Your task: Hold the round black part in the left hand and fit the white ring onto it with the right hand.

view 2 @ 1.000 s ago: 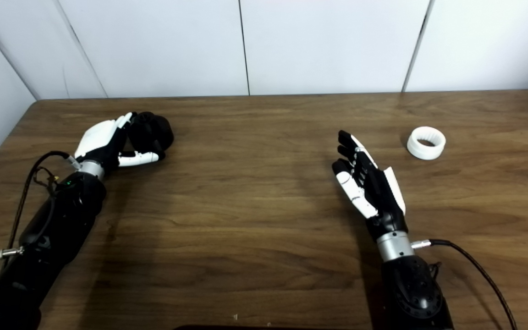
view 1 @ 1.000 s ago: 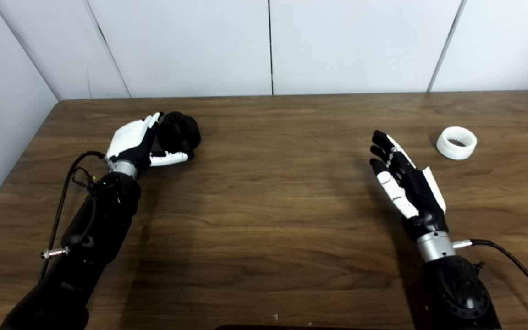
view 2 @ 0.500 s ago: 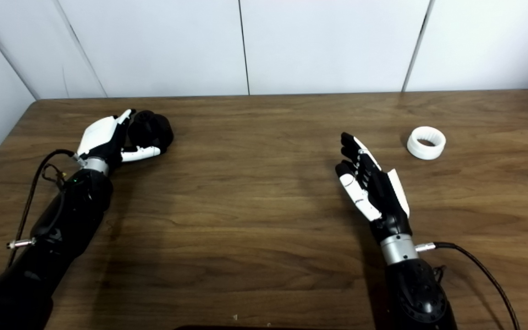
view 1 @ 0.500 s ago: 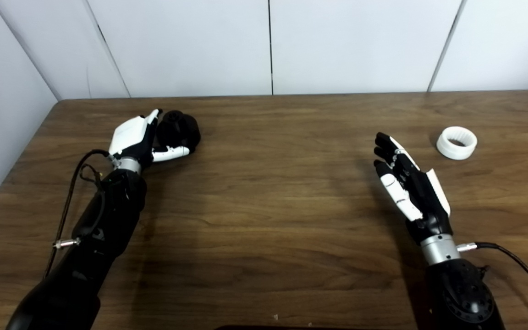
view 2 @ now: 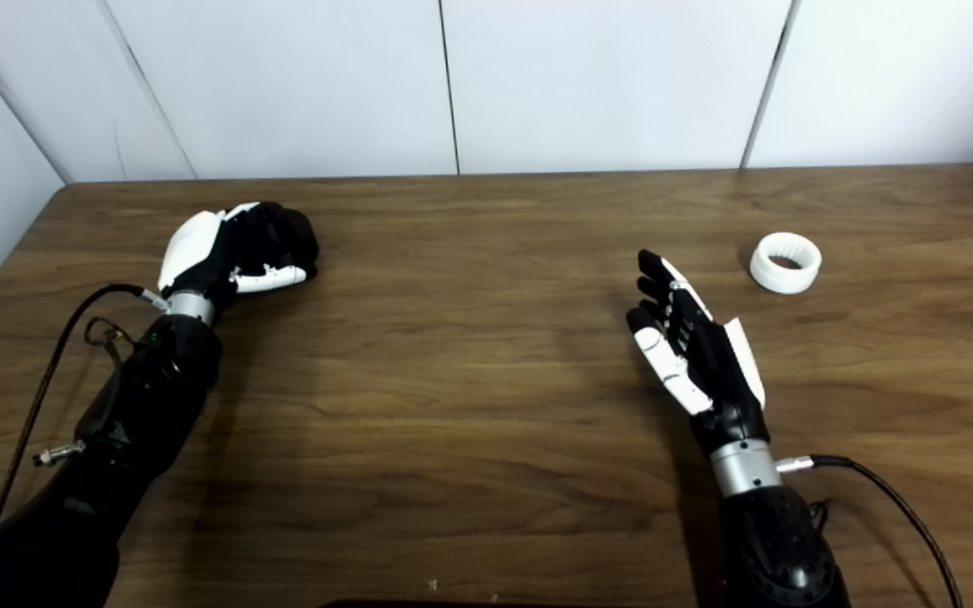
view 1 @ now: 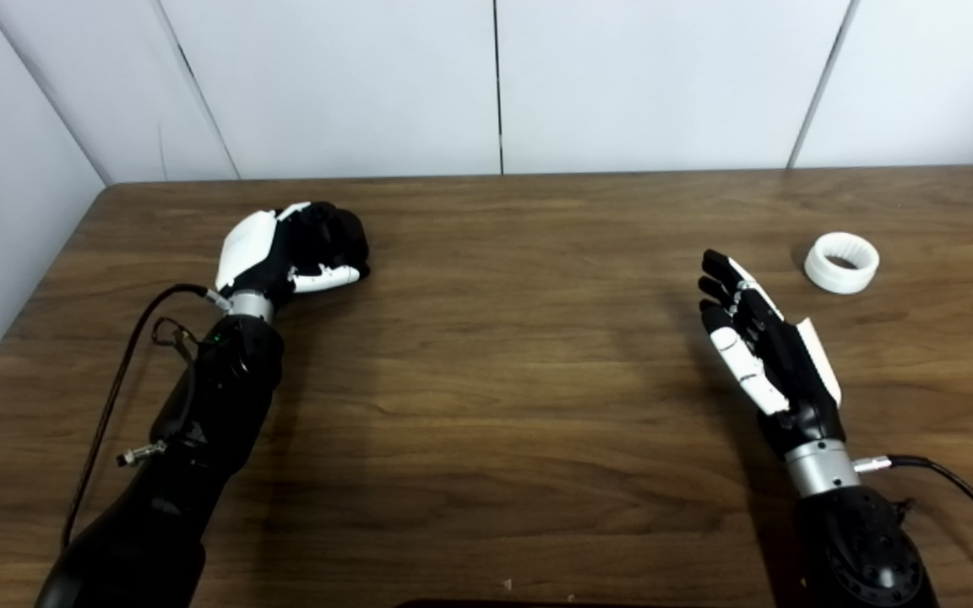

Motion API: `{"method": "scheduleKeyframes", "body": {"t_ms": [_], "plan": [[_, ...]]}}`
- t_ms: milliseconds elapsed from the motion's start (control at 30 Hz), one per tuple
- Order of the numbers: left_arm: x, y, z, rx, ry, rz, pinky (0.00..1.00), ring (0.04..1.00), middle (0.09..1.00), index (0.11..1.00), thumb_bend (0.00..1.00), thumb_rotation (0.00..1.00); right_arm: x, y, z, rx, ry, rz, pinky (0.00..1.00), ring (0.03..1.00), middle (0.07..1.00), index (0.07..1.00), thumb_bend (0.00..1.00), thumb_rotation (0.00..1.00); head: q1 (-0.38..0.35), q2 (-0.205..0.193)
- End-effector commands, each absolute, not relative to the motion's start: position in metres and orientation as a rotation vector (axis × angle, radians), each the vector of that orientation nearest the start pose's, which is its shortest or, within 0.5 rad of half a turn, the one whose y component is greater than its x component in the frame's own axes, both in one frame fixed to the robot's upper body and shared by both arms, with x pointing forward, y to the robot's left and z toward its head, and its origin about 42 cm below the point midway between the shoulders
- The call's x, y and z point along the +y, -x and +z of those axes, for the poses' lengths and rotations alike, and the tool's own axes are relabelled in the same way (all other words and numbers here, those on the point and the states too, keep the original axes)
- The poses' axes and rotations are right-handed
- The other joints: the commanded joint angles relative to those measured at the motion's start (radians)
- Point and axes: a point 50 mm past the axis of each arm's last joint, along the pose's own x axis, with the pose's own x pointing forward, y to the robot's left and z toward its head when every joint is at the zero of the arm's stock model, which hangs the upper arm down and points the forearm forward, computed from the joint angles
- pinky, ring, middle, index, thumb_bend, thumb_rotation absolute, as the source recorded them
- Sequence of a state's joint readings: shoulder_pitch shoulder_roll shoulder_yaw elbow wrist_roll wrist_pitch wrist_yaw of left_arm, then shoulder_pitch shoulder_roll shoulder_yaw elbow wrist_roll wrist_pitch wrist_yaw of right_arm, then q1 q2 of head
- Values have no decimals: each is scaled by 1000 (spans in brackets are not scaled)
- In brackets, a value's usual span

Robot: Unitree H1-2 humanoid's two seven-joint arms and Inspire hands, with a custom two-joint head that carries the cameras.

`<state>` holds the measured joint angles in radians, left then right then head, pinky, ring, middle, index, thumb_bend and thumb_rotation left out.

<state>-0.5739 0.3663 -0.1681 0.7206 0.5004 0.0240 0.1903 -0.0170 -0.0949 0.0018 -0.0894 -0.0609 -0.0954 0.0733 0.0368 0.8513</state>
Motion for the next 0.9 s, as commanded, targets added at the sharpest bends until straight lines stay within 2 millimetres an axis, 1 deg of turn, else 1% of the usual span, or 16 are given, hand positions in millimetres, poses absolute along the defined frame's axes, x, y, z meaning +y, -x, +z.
{"method": "scheduleKeyframes", "body": {"t_ms": [0, 133, 200, 300, 533, 700, 867], "plan": [[317, -476, 170, -19, -933, 113, 1000, 967, 830, 841, 994, 333, -239, -276, 116, -140, 168, 69, 858, 904, 922, 904, 557, 710, 1, 1], [315, -475, 169, -32, -898, 98, 1000, 959, 812, 801, 983, 300, -240, -275, 115, -132, 155, 69, 880, 912, 923, 905, 555, 713, -1, 3], [315, -475, 168, -42, -889, 97, 1000, 946, 789, 770, 986, 283, -240, -275, 115, -130, 150, 69, 892, 916, 926, 905, 547, 695, -2, 5], [314, -474, 167, -48, -886, 95, 1000, 927, 763, 729, 973, 256, -240, -274, 116, -133, 151, 68, 879, 913, 924, 903, 543, 701, -4, 7], [314, -473, 162, -41, -905, 103, 1000, 894, 713, 705, 952, 212, -242, -273, 116, -132, 162, 64, 886, 909, 920, 903, 550, 718, -5, 11], [315, -472, 160, -35, -906, 114, 1000, 878, 698, 690, 936, 186, -242, -271, 117, -126, 157, 64, 883, 916, 921, 902, 541, 715, -5, 13], [316, -472, 159, -32, -909, 115, 1000, 881, 701, 697, 916, 179, -243, -272, 116, -126, 157, 65, 877, 916, 925, 903, 548, 724, -4, 13]]}}
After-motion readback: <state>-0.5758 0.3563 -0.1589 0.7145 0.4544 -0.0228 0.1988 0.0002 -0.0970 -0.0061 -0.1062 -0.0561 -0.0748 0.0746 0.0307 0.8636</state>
